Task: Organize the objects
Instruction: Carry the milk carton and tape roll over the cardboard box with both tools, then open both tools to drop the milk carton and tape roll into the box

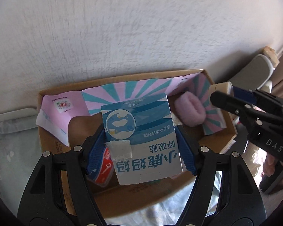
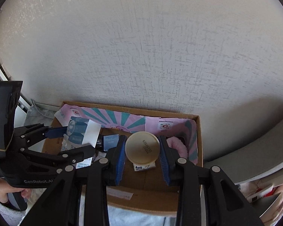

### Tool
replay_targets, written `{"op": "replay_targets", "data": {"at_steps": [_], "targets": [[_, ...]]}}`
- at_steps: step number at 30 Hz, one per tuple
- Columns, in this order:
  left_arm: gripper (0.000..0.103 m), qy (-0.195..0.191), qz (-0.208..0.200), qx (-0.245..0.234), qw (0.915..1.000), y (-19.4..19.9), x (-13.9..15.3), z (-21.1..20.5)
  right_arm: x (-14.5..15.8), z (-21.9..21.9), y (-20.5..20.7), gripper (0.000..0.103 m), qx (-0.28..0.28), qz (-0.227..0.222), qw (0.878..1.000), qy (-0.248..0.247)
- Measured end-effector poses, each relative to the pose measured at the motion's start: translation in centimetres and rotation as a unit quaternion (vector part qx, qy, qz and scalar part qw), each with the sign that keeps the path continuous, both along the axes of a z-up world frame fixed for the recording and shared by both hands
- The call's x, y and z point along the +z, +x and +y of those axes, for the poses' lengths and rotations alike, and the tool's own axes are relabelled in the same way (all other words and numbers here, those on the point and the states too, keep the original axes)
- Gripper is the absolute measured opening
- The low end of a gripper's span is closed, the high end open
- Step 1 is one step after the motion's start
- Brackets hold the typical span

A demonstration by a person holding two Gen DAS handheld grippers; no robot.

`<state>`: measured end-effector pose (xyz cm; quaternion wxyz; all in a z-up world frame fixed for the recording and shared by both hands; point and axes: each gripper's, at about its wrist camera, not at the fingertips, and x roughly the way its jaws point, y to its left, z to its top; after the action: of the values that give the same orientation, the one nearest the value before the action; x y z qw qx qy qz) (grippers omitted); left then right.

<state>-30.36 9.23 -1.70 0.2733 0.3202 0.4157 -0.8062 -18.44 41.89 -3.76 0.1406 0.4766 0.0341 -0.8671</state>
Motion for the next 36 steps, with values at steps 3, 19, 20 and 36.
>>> {"op": "replay_targets", "data": {"at_steps": [3,19,20,36], "targets": [[0.069,0.007,-0.008,-0.003,0.9999,-0.5,-1.0,-0.6,-0.9,-0.1,-1.2,0.031,0.0,-0.019,1.0,-0.01],[0.082,0.025,-0.055,-0.019,0.998,-2.6,-2.3,-1.1,-3.2,0.6,-4.0,0.046,-0.017,-0.078,0.996,-0.04],[0.103,0.023,-0.065,-0.021,0.9974,-2.7,-2.2,-1.0,-3.2,0.8,-4.2,0.055,-0.025,-0.083,0.995,-0.049],[0.103,-0.015,-0.064,-0.048,0.9967,-3.1,-1.3,0.5,-2.8,1.3,-3.9,0.101,-0.057,-0.105,0.991,-0.054]]}}
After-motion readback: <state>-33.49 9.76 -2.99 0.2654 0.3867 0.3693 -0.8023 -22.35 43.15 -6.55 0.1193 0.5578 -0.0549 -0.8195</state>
